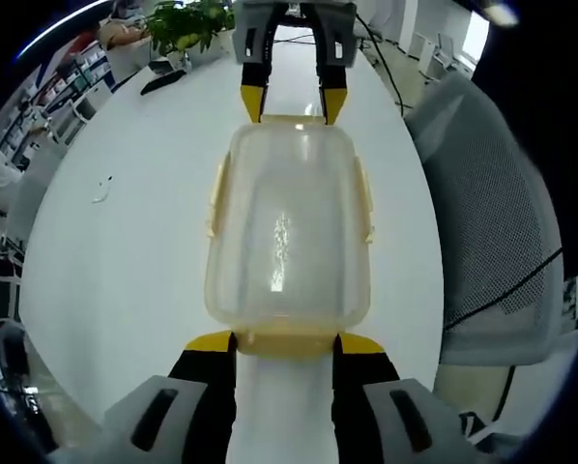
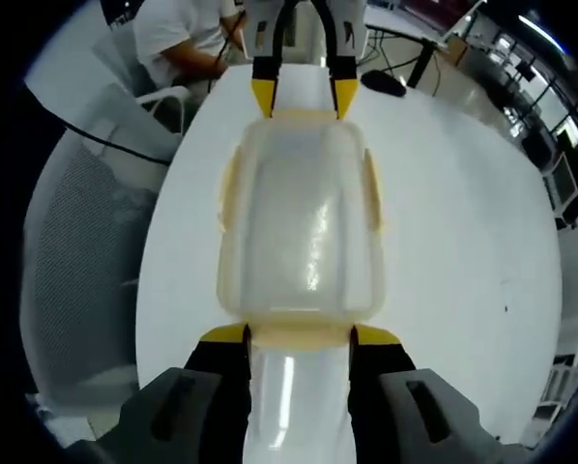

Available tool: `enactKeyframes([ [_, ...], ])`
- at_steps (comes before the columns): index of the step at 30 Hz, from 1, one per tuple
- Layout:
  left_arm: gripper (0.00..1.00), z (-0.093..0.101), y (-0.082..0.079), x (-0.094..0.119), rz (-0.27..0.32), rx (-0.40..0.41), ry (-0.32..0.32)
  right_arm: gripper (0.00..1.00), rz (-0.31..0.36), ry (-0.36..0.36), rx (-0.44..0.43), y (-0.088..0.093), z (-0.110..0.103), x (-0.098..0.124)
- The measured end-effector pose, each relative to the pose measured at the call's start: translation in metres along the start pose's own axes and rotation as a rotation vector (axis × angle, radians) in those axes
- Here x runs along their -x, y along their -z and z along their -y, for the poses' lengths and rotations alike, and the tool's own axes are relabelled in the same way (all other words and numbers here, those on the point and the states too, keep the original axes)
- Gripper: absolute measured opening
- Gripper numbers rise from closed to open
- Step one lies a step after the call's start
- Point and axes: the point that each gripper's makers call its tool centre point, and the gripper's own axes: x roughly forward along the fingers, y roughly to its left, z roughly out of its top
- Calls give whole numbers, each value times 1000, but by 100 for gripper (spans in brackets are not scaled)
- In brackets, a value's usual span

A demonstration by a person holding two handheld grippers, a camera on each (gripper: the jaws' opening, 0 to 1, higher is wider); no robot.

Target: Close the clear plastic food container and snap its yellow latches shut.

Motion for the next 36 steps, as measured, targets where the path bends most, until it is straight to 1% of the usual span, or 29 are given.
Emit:
enactKeyframes([
  [4,32,-2,-11,5,-3,-10,-4,35,5,7,0,5,1,7],
  [7,32,-5,-20,10,1,-28,-22,35,8,20,-4,10,2,13],
  [10,32,-7,-33,14,9,-36,-36,35,10,28,-10,20,3,20],
  [16,32,-9,-53,13,9,-49,-45,35,7,38,-16,36,4,29],
  [21,32,-6,-68,12,17,-48,-31,35,8,35,-22,50,1,38],
  [36,32,-6,-105,6,24,-72,-25,36,4,49,-44,81,-1,54],
])
